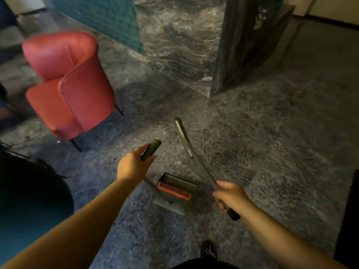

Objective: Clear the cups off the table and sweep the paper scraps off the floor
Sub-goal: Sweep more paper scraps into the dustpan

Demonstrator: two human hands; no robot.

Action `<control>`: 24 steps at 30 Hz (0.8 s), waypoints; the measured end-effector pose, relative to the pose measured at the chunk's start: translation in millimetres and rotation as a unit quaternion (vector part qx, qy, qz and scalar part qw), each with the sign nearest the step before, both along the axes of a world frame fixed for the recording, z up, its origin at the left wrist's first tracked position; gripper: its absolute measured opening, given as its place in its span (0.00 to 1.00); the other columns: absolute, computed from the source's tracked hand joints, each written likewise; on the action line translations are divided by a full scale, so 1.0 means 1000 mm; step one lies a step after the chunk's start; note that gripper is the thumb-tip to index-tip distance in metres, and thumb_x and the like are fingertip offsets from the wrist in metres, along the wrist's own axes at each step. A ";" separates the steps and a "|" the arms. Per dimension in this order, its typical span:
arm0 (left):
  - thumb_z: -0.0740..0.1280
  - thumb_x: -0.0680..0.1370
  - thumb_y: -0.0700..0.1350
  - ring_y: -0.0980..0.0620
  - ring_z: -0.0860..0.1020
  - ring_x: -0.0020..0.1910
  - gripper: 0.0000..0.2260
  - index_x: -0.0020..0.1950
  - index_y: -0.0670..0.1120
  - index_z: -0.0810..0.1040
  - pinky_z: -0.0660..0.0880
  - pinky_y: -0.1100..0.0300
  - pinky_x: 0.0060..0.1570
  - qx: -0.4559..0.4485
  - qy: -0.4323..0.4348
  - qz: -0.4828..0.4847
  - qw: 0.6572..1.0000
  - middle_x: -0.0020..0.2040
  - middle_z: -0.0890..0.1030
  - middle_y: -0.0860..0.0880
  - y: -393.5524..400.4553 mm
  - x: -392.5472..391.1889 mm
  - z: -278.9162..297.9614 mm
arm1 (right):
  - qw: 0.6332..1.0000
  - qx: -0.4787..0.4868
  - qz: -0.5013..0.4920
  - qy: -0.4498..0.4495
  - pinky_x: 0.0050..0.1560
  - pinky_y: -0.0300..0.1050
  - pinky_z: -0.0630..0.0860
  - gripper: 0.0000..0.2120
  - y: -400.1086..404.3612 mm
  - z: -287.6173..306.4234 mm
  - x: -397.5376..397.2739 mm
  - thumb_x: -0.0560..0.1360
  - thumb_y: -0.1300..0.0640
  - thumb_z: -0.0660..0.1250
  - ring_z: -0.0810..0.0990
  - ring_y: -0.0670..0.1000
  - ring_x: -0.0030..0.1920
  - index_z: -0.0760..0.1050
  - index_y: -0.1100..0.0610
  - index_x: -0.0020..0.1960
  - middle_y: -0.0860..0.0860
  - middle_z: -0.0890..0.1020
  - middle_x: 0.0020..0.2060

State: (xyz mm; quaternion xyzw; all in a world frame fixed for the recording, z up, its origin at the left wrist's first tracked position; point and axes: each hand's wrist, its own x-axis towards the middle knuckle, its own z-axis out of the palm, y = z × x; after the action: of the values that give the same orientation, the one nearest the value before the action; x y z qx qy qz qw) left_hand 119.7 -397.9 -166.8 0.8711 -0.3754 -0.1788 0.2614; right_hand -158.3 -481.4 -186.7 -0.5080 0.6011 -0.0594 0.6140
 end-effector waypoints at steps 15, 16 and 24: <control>0.70 0.75 0.55 0.49 0.80 0.33 0.12 0.56 0.52 0.80 0.79 0.51 0.37 -0.007 0.042 0.129 0.991 0.34 0.81 0.50 -0.161 0.172 0.006 | 0.995 0.009 0.099 0.016 0.18 0.36 0.64 0.28 -0.210 -0.004 0.192 0.75 0.69 0.66 0.70 0.48 0.18 0.64 0.59 0.74 0.56 0.76 0.29; 0.71 0.74 0.54 0.48 0.81 0.33 0.11 0.54 0.51 0.79 0.80 0.49 0.37 0.003 0.076 0.127 0.989 0.34 0.82 0.49 -0.173 0.188 0.006 | 0.996 0.010 0.093 0.013 0.18 0.35 0.64 0.28 -0.221 -0.004 0.206 0.75 0.69 0.65 0.69 0.47 0.18 0.64 0.59 0.73 0.57 0.75 0.29; 0.67 0.79 0.44 0.52 0.78 0.28 0.11 0.54 0.42 0.68 0.71 0.63 0.23 0.004 0.183 0.128 0.975 0.41 0.82 0.44 -0.279 0.284 0.007 | 0.993 0.003 0.116 0.019 0.17 0.35 0.63 0.20 -0.319 -0.013 0.304 0.75 0.70 0.63 0.69 0.47 0.17 0.73 0.61 0.66 0.57 0.73 0.28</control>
State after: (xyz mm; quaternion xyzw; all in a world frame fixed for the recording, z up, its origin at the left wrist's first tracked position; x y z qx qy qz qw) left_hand 404.0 -677.3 -160.1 0.8655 -0.2064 -0.3014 0.3427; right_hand 145.5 -800.3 -200.1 -0.5730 0.5500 0.0235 0.6071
